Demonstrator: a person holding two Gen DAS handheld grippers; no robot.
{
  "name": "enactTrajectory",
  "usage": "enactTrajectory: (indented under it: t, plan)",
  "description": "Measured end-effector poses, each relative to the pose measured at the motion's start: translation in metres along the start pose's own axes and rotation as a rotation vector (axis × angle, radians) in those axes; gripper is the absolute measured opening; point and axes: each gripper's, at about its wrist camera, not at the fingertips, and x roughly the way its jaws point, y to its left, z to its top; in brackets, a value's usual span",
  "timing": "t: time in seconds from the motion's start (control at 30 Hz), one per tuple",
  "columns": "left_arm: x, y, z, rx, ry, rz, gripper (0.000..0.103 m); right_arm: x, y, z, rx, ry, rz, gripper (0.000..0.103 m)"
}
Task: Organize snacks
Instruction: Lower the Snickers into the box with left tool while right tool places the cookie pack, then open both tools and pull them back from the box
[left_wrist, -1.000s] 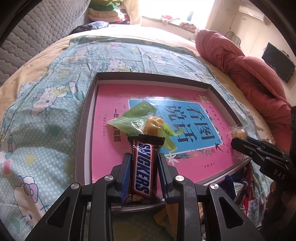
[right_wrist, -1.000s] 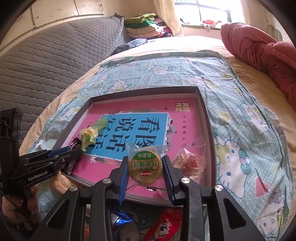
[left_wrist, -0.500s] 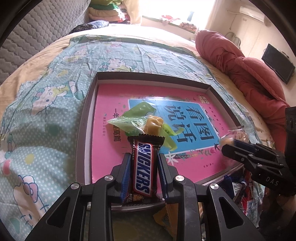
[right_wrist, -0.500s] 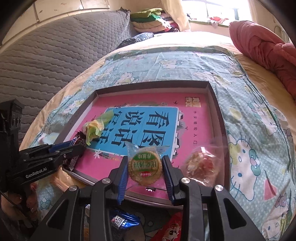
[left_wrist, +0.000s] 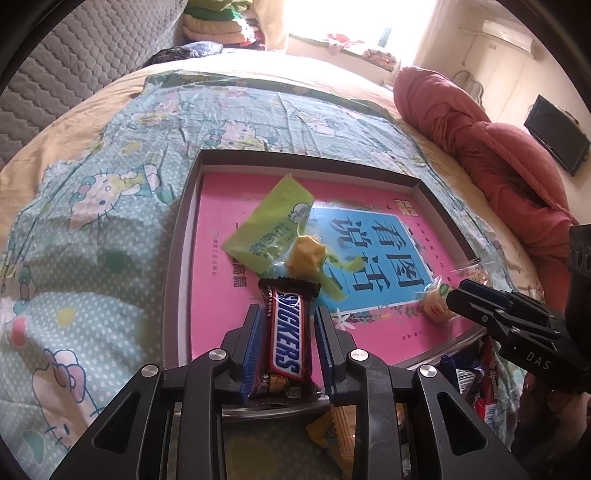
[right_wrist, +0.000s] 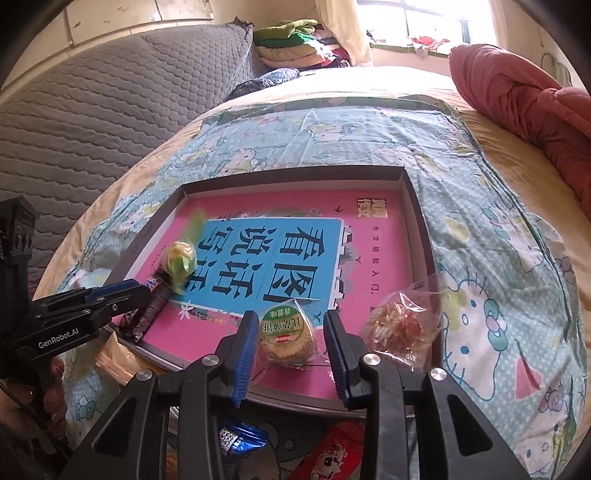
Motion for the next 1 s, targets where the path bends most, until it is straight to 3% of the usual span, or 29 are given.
enactTrajectory:
  t: [0.47,1.0]
  plan:
    - [-0.013,0.003,0.004,-0.021,-0.013,0.013,0.051,-0.011,-0.006,0.005,0.023,-0.038,-0.001,0.041]
    - [-0.045,-0.004,0.006,-0.016,-0.057,0.037,0.064,-0.037,-0.009,0.013,0.043,-0.123,0.012,0.048]
